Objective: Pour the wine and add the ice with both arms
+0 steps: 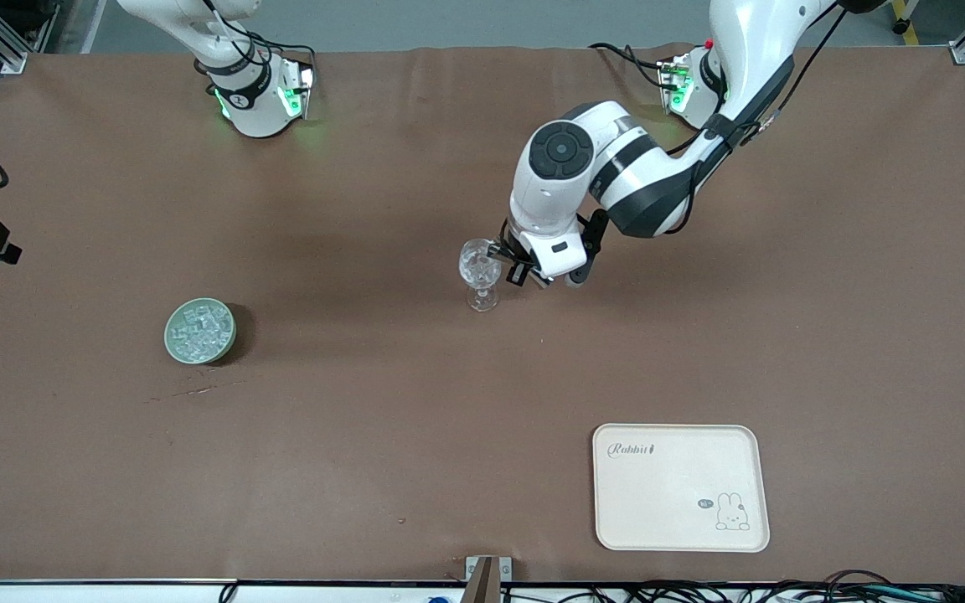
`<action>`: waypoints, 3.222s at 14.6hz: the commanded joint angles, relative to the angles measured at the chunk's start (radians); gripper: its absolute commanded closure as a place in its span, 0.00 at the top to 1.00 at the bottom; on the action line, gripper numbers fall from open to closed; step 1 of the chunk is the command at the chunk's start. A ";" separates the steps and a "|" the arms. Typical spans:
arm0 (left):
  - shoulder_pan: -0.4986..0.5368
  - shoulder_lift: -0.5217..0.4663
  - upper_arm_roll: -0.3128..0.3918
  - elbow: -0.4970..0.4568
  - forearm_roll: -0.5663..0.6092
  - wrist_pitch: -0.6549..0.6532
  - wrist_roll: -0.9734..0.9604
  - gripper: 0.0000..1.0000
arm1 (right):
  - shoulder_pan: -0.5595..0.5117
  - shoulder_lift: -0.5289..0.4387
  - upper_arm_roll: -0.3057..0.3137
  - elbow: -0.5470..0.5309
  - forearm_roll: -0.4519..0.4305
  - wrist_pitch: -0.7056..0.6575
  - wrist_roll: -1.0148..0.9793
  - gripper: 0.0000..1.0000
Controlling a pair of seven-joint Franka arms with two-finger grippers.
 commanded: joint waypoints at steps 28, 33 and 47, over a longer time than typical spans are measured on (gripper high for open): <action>0.042 0.208 0.891 0.177 -1.465 -0.115 1.217 0.00 | 0.206 0.302 0.666 -0.083 -0.154 0.376 1.280 0.01; 0.042 0.365 0.891 0.375 -1.576 -0.096 1.206 0.00 | 0.279 0.354 0.666 -0.084 -0.186 0.397 1.346 0.01; -0.004 0.561 0.887 0.516 -1.771 0.065 1.109 0.03 | 0.352 0.466 0.666 -0.083 -0.292 0.463 1.441 0.03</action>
